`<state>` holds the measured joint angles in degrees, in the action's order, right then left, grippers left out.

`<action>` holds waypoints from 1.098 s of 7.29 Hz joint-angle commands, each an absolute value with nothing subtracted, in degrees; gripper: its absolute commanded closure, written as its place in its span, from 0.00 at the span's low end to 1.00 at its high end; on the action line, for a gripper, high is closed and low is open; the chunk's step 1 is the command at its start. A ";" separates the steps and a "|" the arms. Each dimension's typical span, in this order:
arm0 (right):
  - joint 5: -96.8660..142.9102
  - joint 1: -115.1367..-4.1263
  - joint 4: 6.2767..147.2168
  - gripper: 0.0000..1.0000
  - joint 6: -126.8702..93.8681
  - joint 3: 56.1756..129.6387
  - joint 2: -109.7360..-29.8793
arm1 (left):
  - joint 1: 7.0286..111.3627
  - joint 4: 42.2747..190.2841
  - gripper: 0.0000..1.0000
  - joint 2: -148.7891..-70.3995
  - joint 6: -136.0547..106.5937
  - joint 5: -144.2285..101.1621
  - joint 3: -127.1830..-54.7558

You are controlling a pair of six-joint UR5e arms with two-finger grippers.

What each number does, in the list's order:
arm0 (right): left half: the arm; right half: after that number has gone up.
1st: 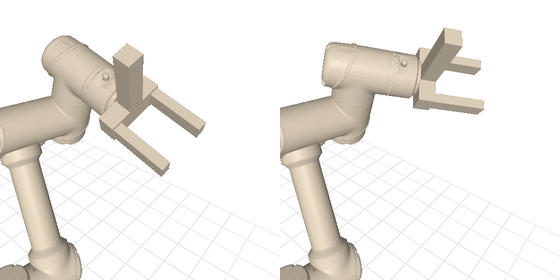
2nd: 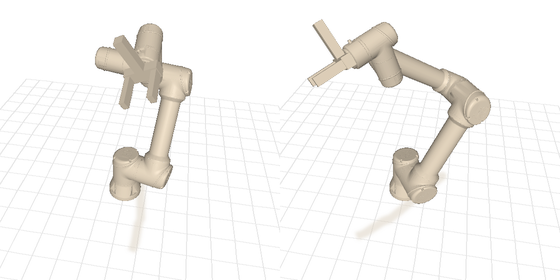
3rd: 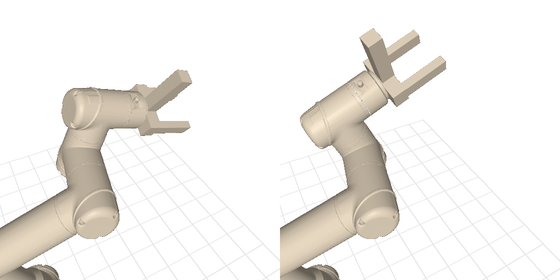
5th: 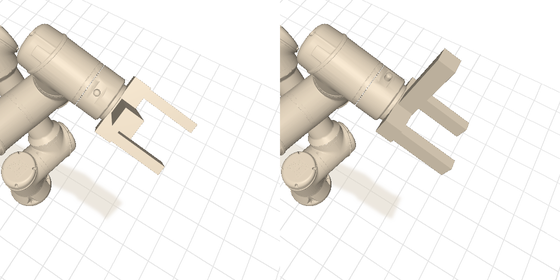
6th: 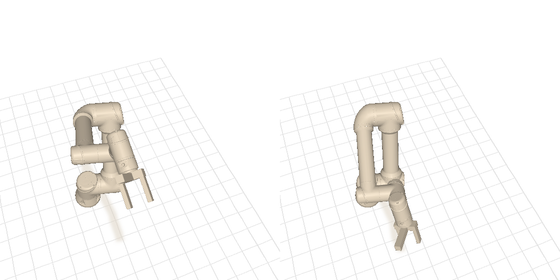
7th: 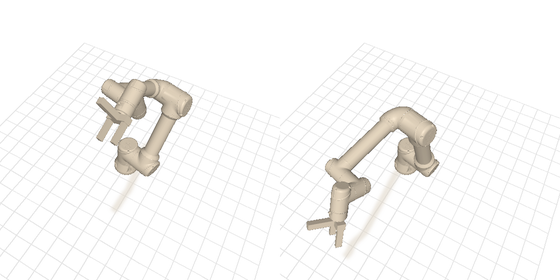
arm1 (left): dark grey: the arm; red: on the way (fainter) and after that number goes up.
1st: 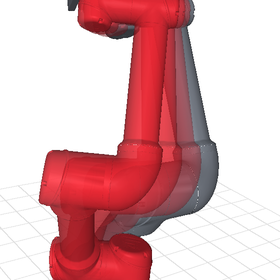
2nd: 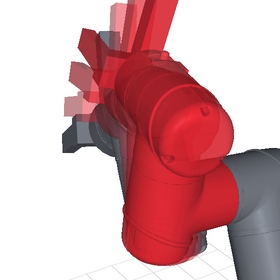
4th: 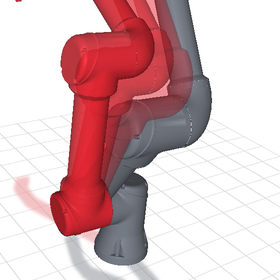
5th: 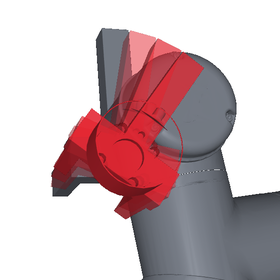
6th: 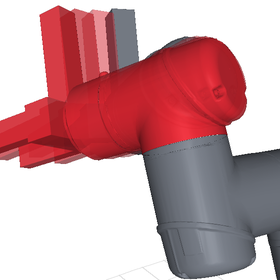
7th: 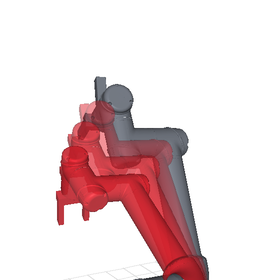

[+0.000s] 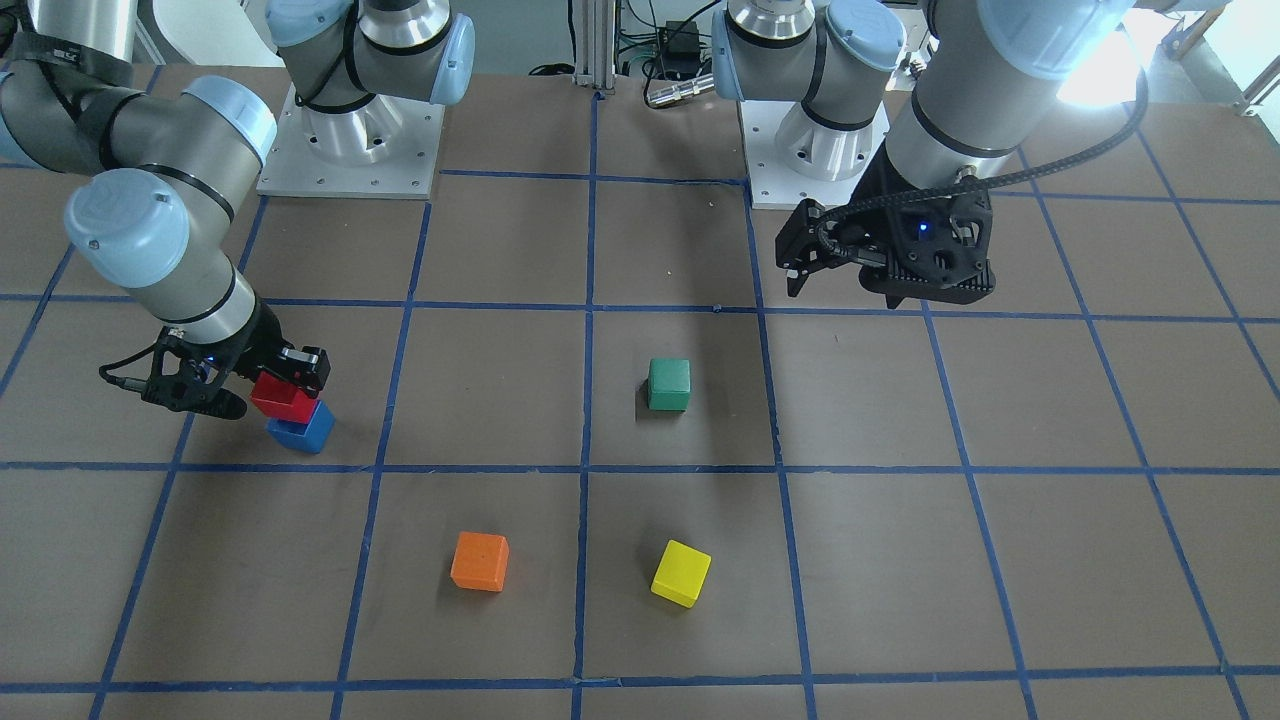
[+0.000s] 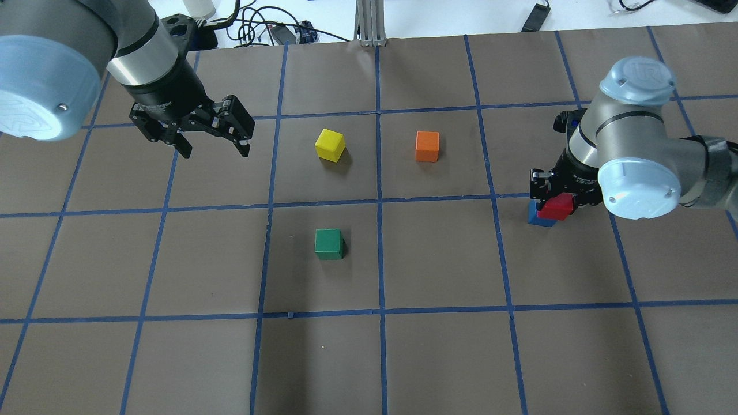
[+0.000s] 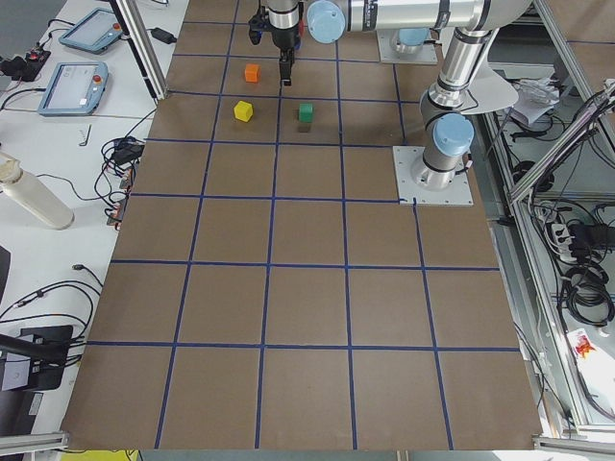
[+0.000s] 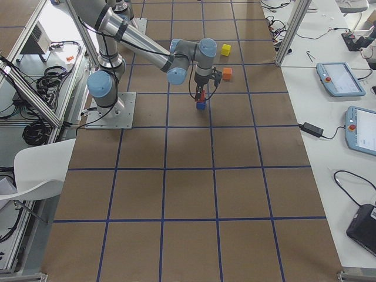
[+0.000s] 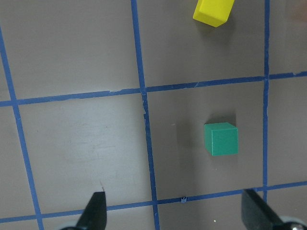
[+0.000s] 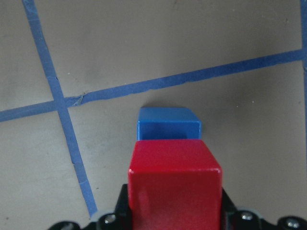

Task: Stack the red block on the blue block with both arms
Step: 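Lower the red cube onto the blue cube with the right gripper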

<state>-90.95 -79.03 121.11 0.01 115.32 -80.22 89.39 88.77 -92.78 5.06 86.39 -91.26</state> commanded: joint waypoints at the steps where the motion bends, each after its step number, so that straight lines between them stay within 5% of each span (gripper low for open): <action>1: -90.97 -79.10 122.08 0.84 0.79 115.31 -79.90 | 89.38 88.77 0.00 -92.81 5.10 86.48 -91.23; 4: -90.88 -79.01 122.26 0.83 0.88 115.31 -79.72 | 89.38 88.77 0.00 -92.81 5.10 86.48 -91.23; 8: -90.88 -79.10 122.26 0.68 0.97 115.31 -79.54 | 89.38 88.77 0.00 -92.81 5.10 86.48 -91.14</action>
